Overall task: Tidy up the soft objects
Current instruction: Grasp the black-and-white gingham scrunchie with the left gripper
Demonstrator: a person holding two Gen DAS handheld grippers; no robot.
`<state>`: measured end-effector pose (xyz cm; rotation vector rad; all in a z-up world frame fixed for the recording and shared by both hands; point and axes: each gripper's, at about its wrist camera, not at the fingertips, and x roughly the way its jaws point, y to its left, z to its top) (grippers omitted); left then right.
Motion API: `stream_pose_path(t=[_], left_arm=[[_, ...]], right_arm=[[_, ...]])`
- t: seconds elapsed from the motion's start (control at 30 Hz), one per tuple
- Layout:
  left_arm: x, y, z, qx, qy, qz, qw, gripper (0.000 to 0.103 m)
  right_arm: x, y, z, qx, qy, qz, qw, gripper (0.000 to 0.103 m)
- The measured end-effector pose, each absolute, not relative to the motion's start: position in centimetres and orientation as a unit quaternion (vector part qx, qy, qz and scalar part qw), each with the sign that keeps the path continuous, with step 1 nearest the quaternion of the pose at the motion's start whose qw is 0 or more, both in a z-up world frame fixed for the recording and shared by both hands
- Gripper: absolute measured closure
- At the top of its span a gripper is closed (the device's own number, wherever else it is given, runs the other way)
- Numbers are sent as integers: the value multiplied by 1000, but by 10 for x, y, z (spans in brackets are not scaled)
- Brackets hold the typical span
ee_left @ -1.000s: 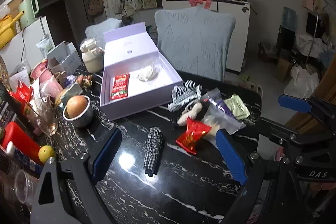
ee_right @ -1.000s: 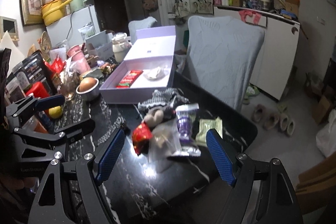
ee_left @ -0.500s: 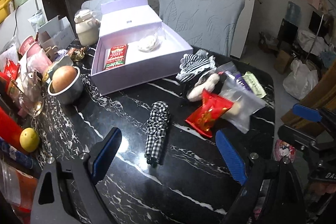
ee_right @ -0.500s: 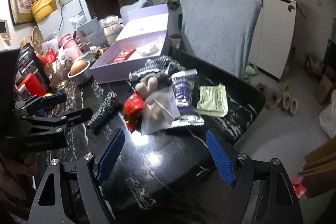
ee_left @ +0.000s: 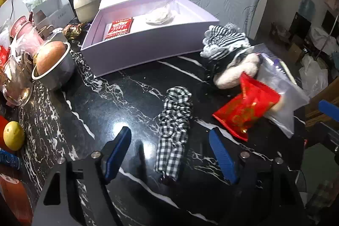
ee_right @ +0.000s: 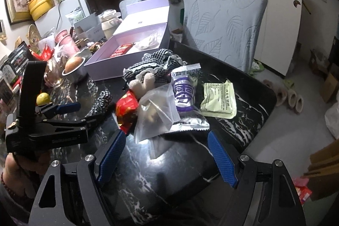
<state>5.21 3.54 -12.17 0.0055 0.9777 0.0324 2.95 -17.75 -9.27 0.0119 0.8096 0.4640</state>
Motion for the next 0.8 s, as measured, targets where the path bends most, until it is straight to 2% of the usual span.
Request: stream_pose_path(t=[0.13, 0.33, 0.37, 0.47, 0.8], left_arm=[[60, 39, -129, -10, 480, 13, 877, 37], [64, 40, -131, -13, 478, 11, 878, 66], [64, 39, -130, -12, 478, 8, 878, 76], [64, 35, -128, -2, 476, 7, 879, 81], [41, 27, -95, -20, 447, -23, 894, 81]], right_arm=[[37, -176, -96, 3, 393, 224, 892, 22], [42, -177, -100, 11, 399, 227, 888, 22], [43, -178, -101, 12, 399, 226, 888, 22], [44, -179, -102, 12, 400, 224, 888, 22], [46, -186, -99, 24, 395, 221, 891, 22]])
